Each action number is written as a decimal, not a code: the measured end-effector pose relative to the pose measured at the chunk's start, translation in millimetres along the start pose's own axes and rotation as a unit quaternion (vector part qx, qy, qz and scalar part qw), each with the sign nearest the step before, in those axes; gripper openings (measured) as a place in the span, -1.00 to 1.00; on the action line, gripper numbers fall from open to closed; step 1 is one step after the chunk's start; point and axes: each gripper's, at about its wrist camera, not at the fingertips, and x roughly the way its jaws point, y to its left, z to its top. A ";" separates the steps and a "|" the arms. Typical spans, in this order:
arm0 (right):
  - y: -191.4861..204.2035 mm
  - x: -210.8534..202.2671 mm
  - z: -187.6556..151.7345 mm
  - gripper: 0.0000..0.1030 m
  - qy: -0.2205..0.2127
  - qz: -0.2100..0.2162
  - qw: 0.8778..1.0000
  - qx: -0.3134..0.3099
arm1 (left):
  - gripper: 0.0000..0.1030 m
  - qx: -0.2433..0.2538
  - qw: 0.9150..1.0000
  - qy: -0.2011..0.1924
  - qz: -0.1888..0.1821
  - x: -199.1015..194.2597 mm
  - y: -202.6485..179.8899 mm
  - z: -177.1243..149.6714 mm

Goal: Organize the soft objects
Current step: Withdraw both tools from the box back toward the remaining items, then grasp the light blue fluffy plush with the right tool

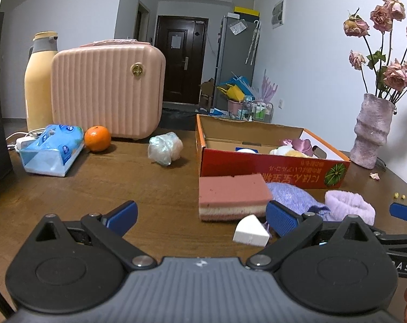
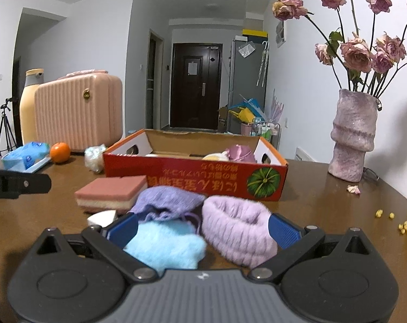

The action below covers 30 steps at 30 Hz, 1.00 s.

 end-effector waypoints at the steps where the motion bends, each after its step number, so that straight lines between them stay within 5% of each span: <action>1: 2.5 -1.2 -1.5 1.00 0.002 0.000 1.000 0.000 | 1.00 -0.001 1.000 0.002 -0.001 -2.5 1.9 -0.5; 22: 24.5 46.8 -6.3 1.00 0.088 0.018 0.995 0.033 | 1.00 -0.015 0.999 0.025 -0.018 -6.6 36.4 -2.4; 30: 32.2 68.7 -3.1 0.80 0.112 0.024 0.993 0.036 | 1.00 -0.026 0.999 0.036 -0.016 -0.5 47.2 -1.6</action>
